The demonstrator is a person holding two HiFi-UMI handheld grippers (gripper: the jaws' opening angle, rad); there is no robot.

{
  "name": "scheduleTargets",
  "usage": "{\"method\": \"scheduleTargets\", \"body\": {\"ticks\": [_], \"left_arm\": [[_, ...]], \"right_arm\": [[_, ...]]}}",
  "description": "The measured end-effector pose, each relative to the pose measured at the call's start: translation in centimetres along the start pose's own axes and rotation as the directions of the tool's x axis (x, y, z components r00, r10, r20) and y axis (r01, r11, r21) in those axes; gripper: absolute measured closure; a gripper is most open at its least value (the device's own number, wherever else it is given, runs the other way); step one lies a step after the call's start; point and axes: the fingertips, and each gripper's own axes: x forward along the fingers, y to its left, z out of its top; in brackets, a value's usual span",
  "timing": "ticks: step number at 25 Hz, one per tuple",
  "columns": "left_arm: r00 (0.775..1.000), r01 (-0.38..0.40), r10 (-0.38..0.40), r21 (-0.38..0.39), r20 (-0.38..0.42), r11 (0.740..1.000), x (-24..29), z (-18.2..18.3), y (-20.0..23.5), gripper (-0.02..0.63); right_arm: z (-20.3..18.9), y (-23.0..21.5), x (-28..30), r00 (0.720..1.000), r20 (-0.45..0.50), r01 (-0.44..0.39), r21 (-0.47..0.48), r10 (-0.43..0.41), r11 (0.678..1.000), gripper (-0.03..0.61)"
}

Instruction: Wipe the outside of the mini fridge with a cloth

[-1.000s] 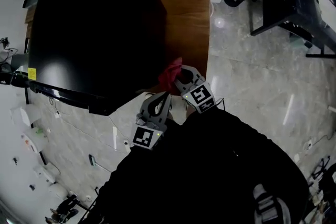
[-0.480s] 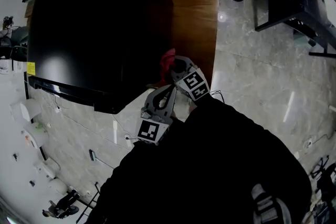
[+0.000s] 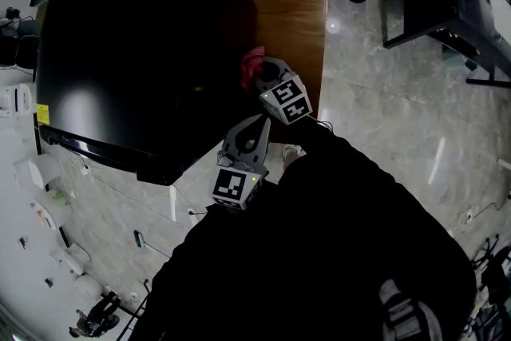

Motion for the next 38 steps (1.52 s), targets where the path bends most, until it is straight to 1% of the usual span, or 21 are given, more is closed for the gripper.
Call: {"method": "scheduleTargets", "body": {"ticks": [6, 10, 13, 18, 21, 23, 26, 29, 31, 35, 38], "left_arm": [[0.999, -0.042, 0.042, 0.005, 0.032, 0.999, 3.3, 2.0, 0.6, 0.607], [0.997, -0.052, 0.052, 0.004, 0.054, 0.999, 4.1, 3.1, 0.9, 0.607], [0.996, -0.062, 0.062, -0.01, 0.067, 0.998, 4.4, 3.6, 1.0, 0.607], [0.995, -0.047, 0.049, -0.027, 0.082, 0.999, 4.1, 4.0, 0.5, 0.607], [0.996, -0.023, 0.025, -0.021, 0.089, 1.0, 2.7, 4.1, 0.1, 0.607], [0.996, -0.004, 0.006, -0.019, 0.094, 1.0, 1.3, 4.1, 0.0, 0.607], [0.994, 0.036, -0.033, -0.027, 0.107, 0.999, -1.7, 4.0, -0.7, 0.607], [0.989, 0.072, -0.065, -0.045, 0.131, 0.996, -5.4, 3.4, -1.2, 0.607], [0.986, 0.078, -0.068, -0.061, 0.154, 0.995, -8.4, 2.8, -1.1, 0.607], [0.981, 0.08, -0.056, -0.126, 0.184, 0.989, -15.3, 1.7, 1.2, 0.607], [0.981, 0.071, -0.042, -0.148, 0.188, 0.986, -21.1, 1.0, 3.0, 0.607]], "right_arm": [[1.8, -4.7, 2.1, 1.0, -0.008, 0.028, -0.038, -0.028, 0.999, 0.506], [3.0, -6.9, 3.6, 0.999, -0.02, 0.038, -0.058, -0.039, 0.998, 0.506], [3.7, -8.7, 4.6, 0.998, -0.033, 0.045, -0.05, -0.047, 0.998, 0.506], [4.5, -11.4, 5.9, 0.996, -0.043, 0.081, -0.048, -0.083, 0.996, 0.509], [5.0, -12.4, 6.4, 0.993, -0.051, 0.102, -0.046, -0.104, 0.994, 0.509], [5.8, -12.3, 6.1, 0.991, -0.042, 0.121, -0.06, -0.124, 0.991, 0.508], [8.1, -9.8, 3.3, 0.992, 0.029, 0.123, -0.054, -0.121, 0.991, 0.505], [10.9, -5.0, -1.3, 0.989, 0.122, 0.091, -0.08, -0.081, 0.993, 0.505], [12.0, -1.1, -4.8, 0.985, 0.164, 0.067, -0.102, -0.05, 0.992, 0.505], [12.4, 7.3, -11.0, 0.978, 0.207, 0.04, -0.121, -0.014, 0.992, 0.505], [11.5, 14.6, -14.0, 0.981, 0.194, 0.027, -0.129, -0.001, 0.991, 0.5]]}}
